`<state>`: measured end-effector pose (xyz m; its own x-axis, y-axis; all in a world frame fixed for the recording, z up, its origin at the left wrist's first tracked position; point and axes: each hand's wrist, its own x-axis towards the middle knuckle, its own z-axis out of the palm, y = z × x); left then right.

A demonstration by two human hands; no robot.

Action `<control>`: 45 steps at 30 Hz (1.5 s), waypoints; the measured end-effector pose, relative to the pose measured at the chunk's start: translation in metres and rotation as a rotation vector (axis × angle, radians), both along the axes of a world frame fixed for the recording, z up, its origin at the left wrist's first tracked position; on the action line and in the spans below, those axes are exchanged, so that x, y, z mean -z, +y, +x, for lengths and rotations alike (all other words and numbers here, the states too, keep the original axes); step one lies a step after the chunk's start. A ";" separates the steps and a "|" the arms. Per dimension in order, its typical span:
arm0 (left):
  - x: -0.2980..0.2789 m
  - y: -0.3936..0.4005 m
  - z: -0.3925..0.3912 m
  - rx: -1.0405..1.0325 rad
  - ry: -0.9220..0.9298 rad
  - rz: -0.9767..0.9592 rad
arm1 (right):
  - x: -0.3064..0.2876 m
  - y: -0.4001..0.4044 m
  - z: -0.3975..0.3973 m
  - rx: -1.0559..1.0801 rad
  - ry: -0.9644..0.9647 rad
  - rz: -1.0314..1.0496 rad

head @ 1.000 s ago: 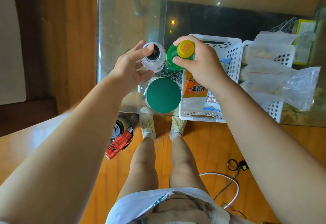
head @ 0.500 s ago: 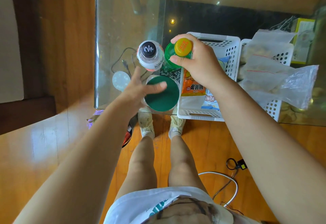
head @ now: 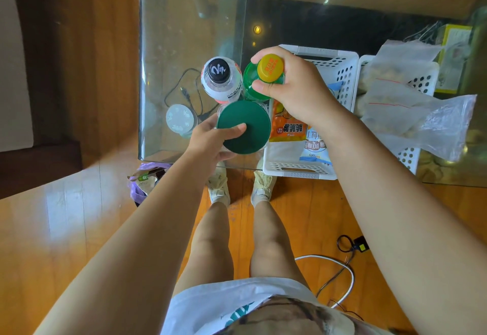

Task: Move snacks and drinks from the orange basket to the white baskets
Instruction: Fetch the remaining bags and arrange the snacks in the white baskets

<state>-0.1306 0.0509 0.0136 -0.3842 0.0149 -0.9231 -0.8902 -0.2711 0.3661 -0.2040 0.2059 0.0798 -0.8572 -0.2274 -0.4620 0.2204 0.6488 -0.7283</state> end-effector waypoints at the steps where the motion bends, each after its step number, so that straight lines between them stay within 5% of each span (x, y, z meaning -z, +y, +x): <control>1: 0.001 -0.001 0.000 0.000 0.002 0.005 | 0.000 0.001 -0.001 -0.012 -0.005 0.001; 36: -0.006 -0.007 -0.010 0.127 0.002 -0.062 | 0.007 0.006 -0.002 -0.011 -0.108 -0.135; 42: -0.030 -0.017 -0.041 0.150 0.408 -0.214 | 0.008 0.003 0.009 0.106 0.022 -0.100; 45: -0.040 -0.017 -0.055 0.254 0.434 -0.247 | 0.010 0.002 0.010 0.112 0.027 -0.112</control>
<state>-0.1855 0.0335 0.0534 -0.7426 -0.0400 -0.6686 -0.6695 0.0731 0.7392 -0.1939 0.2077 0.0700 -0.8918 -0.1781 -0.4159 0.2665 0.5360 -0.8011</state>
